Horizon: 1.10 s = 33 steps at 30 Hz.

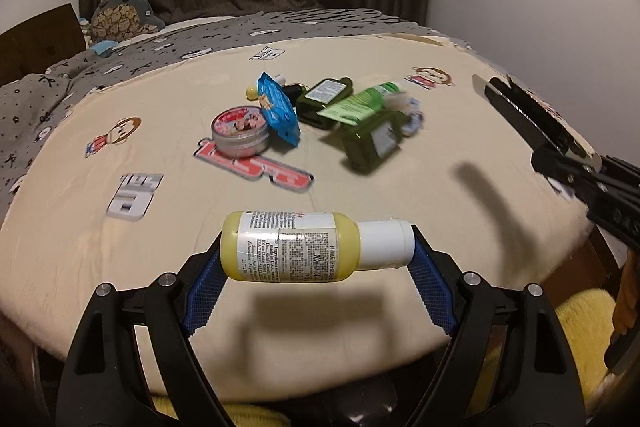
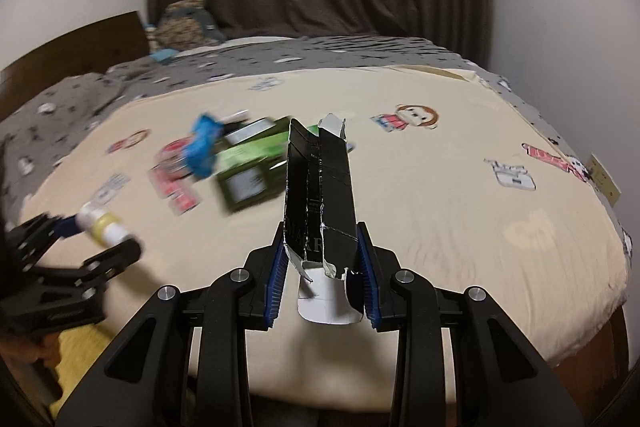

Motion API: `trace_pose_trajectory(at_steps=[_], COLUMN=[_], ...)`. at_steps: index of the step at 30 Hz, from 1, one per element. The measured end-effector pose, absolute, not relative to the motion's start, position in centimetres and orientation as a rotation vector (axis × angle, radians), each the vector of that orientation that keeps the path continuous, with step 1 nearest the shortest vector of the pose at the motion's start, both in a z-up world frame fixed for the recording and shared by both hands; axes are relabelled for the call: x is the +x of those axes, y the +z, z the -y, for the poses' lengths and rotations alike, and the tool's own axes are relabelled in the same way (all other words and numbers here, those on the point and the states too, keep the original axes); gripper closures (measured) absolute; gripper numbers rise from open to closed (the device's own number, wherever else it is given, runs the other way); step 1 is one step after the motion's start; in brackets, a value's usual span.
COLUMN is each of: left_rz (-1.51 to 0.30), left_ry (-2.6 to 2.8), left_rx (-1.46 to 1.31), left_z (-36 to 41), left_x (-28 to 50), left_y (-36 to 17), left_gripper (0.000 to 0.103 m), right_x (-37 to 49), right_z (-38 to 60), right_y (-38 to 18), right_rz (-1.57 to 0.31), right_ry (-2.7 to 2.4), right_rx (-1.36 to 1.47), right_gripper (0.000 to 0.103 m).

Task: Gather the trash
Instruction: 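Carry both items down to the bin below the bed and release them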

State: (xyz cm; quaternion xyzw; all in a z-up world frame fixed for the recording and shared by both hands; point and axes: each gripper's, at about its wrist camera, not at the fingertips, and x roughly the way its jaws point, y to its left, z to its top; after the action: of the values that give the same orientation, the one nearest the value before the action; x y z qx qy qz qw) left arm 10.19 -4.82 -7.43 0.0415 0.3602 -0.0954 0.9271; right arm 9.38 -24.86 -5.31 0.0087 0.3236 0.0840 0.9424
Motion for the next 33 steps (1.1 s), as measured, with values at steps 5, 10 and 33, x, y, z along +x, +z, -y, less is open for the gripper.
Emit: trace_pose_trajectory(at_steps=[5, 10, 33], left_rz=[-0.752, -0.783, -1.318], left_ry=[-0.209, -0.25, -0.38], left_rx=[0.089, 0.099, 0.102], left_z=[4.5, 4.5, 6.8], left_x=[5.7, 2.2, 2.9], left_y=[-7.8, -8.8, -25.6], left_gripper=[0.024, 0.024, 0.023], right_x=[4.0, 0.5, 2.1], right_z=[24.5, 24.1, 20.7], right_y=[-5.8, -7.6, -24.3], right_rz=[-0.7, -0.793, -1.344], right_ry=[0.281, 0.364, 0.341], right_rx=[0.01, 0.0, 0.176], right_gripper=[0.07, 0.07, 0.066])
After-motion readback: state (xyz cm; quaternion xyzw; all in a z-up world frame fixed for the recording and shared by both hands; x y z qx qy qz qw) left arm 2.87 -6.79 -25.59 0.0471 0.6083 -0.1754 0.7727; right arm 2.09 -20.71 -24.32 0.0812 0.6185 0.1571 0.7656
